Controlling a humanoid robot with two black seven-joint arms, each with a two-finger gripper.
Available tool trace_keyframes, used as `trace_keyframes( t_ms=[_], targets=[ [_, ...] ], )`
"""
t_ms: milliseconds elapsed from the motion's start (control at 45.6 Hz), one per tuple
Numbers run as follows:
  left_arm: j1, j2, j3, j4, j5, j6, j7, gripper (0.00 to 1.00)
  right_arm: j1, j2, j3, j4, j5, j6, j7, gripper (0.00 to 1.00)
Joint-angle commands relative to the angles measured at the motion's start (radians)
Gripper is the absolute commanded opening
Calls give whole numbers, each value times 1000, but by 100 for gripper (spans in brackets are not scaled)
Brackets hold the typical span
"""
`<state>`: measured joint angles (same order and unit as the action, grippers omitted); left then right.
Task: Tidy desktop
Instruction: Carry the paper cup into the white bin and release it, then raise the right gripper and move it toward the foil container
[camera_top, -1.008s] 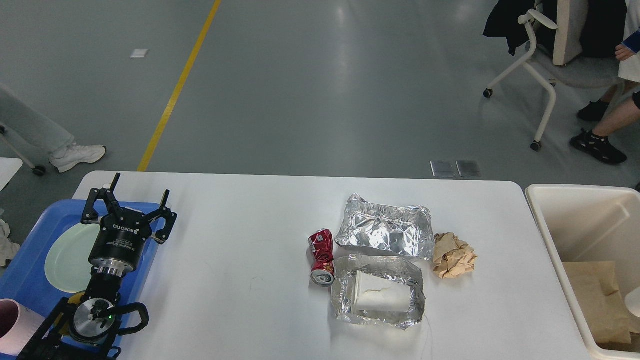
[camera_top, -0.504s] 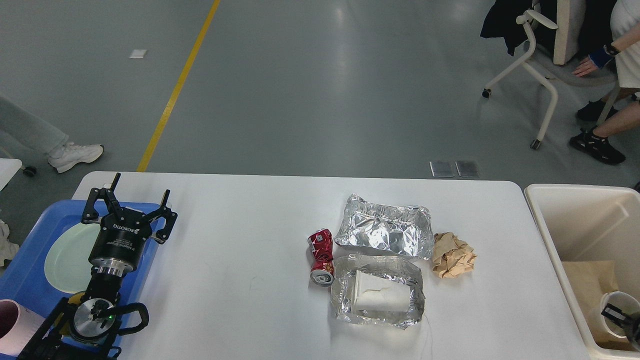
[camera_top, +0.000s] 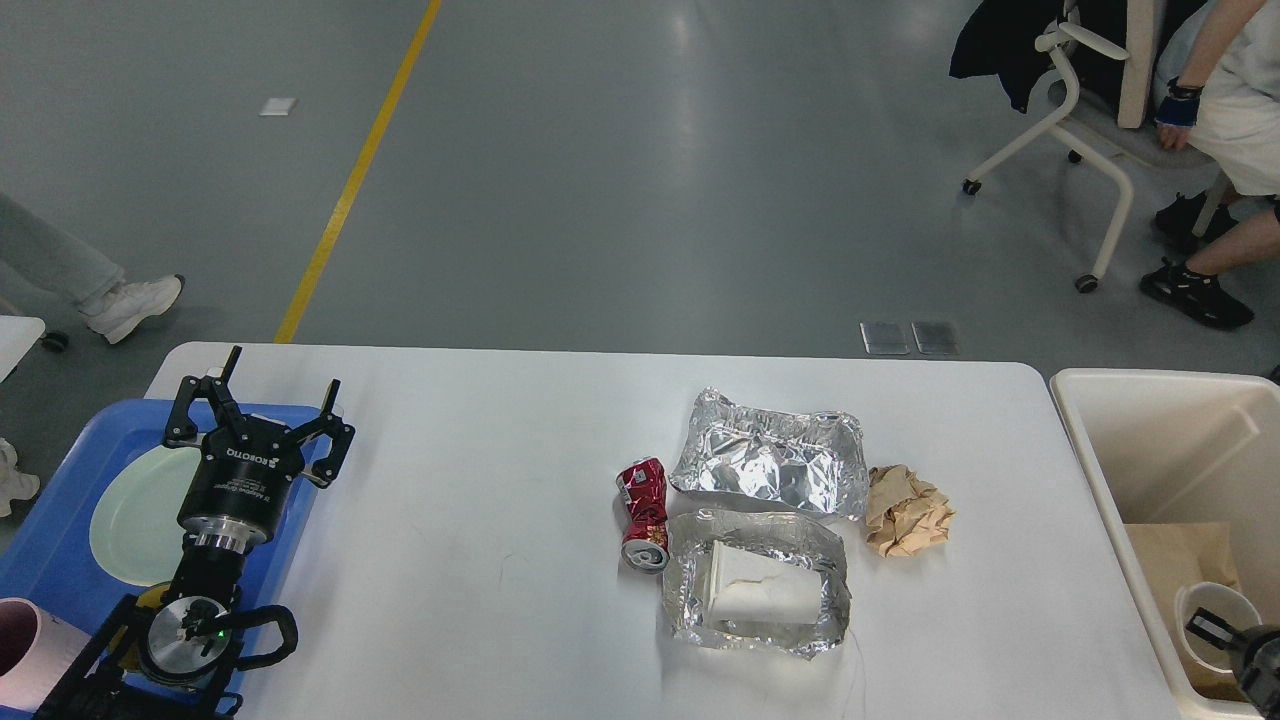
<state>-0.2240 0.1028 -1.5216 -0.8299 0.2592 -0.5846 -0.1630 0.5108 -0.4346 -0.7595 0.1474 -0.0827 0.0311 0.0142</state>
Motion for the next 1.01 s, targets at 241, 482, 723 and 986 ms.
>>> trace_keyframes(
  t_ms=[241,482,723,986],
  targets=[
    [0,0,0,0,0,-1,0,96,-2,2,0,4,0,-94,3,100],
    [0,0,0,0,0,0,0,96,-2,2,0,4,0,-94,4,100],
    [0,0,0,0,0,0,0,96,0,2,-1,4,0,-94,3,100],
    [0,0,0,0,0,0,0,96,87,-30,-18,119,-18,-68,-2,100]
  ],
)
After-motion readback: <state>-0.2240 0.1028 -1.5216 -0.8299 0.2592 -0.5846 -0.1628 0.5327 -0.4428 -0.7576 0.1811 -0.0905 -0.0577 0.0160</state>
